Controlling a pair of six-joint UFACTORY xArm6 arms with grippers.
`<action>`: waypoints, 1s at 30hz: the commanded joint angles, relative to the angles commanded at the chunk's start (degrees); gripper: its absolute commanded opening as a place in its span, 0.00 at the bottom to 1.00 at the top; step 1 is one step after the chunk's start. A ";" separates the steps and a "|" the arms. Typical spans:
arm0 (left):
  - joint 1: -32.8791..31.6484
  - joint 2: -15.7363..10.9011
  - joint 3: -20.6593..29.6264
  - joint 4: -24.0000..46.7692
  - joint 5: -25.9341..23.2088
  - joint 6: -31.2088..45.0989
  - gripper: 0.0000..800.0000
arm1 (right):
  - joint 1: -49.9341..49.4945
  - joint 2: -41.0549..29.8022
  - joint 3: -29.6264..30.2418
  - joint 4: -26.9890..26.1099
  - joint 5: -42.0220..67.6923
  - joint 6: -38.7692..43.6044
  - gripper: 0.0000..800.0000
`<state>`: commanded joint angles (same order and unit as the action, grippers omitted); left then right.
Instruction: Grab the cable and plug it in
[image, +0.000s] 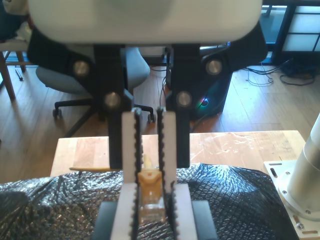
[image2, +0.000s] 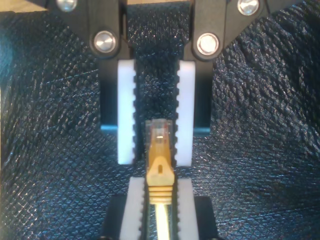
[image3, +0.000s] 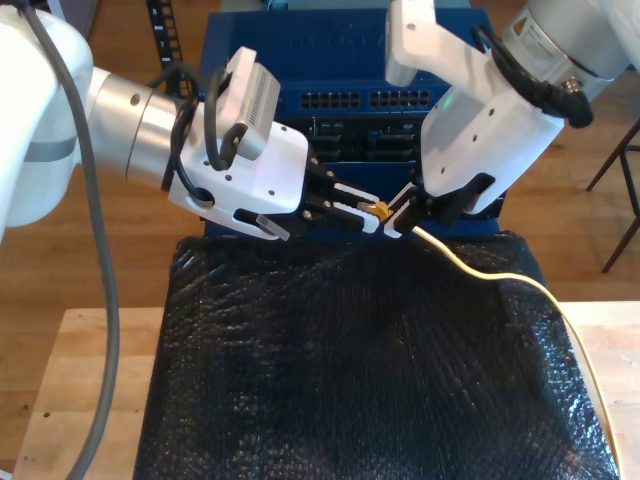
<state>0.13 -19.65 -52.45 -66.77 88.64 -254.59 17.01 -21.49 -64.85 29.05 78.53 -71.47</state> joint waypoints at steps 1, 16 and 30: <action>0.00 0.00 0.00 0.00 0.00 0.00 0.13 | 0.00 0.09 0.00 0.00 0.00 0.00 0.01; 0.00 -0.18 0.00 -0.09 -0.09 -0.09 0.00 | 0.00 0.09 -0.09 0.00 0.00 0.09 0.12; 0.44 0.53 -0.44 -3.16 0.53 -1.49 0.00 | -0.62 -4.04 1.49 -0.79 0.35 -2.81 0.82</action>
<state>0.57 -19.12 -52.89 -69.93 89.16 -256.09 16.40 -25.54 -63.35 28.26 78.88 -74.29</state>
